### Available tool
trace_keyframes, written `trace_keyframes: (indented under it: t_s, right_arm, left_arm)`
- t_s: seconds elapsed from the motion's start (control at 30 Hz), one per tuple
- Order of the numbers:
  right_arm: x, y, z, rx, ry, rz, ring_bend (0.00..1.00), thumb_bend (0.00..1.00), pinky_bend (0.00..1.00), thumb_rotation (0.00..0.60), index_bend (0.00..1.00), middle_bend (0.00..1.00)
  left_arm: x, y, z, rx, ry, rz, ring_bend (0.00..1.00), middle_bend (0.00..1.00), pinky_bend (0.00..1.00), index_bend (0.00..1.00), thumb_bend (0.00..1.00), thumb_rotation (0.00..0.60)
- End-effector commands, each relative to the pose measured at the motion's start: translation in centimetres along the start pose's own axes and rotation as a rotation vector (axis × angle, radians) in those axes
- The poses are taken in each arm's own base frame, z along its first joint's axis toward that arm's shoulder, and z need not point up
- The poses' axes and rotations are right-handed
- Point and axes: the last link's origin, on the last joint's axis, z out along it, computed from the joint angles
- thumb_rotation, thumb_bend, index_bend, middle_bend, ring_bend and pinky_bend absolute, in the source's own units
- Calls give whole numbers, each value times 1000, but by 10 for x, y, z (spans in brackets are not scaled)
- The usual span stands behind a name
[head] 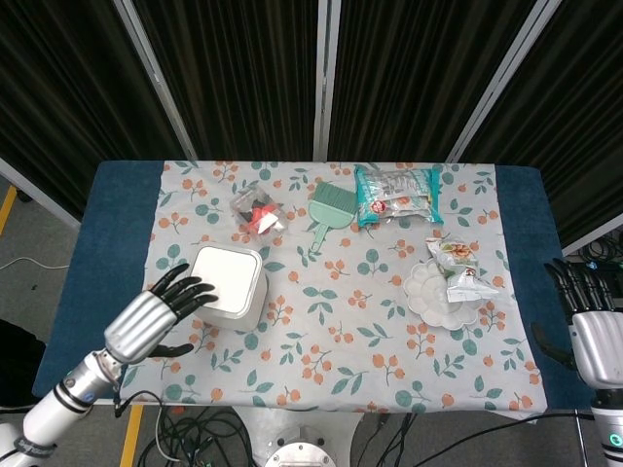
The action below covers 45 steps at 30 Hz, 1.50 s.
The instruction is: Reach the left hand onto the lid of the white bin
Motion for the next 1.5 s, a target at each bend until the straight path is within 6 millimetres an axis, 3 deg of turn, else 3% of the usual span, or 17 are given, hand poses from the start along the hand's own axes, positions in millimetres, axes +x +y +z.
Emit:
trace_keyframes:
  t_s: [0.03, 0.2, 0.4, 0.7, 0.93, 1.13, 1.33, 1.5]
  right_arm:
    - [-1, 0, 0, -1, -5, 2, 0, 268, 0, 600, 0, 35]
    - [-3, 1, 0, 3, -11, 6, 0, 268, 0, 600, 0, 35]
    - [-6, 3, -2, 0, -20, 17, 0, 268, 0, 600, 0, 35]
    - [-11, 7, -9, -16, -28, 40, 0, 268, 0, 600, 0, 34]
    - [-17, 8, -6, 0, -48, 65, 0, 270, 0, 600, 0, 34]
    - [-31, 18, -8, -18, -103, 120, 0, 271, 0, 600, 0, 34]
    - [-43, 24, -11, -39, -114, 113, 0, 273, 0, 600, 0, 34]
    - [-46, 24, -13, -33, -94, 114, 0, 272, 0, 600, 0, 34]
  left_arm:
    - [-5, 6, 17, -36, -24, -11, 146, 179, 3, 217, 0, 600]
    - [-16, 5, 30, -36, -93, -3, 146, 179, 2, 217, 0, 600]
    - [-25, 6, 32, -8, -194, 3, 146, 204, 0, 219, 0, 600]
    - [9, -12, 15, 90, 25, 4, 147, 208, 1, 219, 0, 600]
    - [32, -44, -34, 294, 165, -18, 146, 208, 2, 219, 0, 600]
    - [23, -69, -96, 563, 188, -8, 147, 207, 2, 219, 0, 600]
    - [-1, -72, -137, 727, 117, 44, 146, 206, 2, 219, 0, 600]
    - [-10, -63, -149, 768, 111, 51, 147, 206, 2, 218, 0, 600]
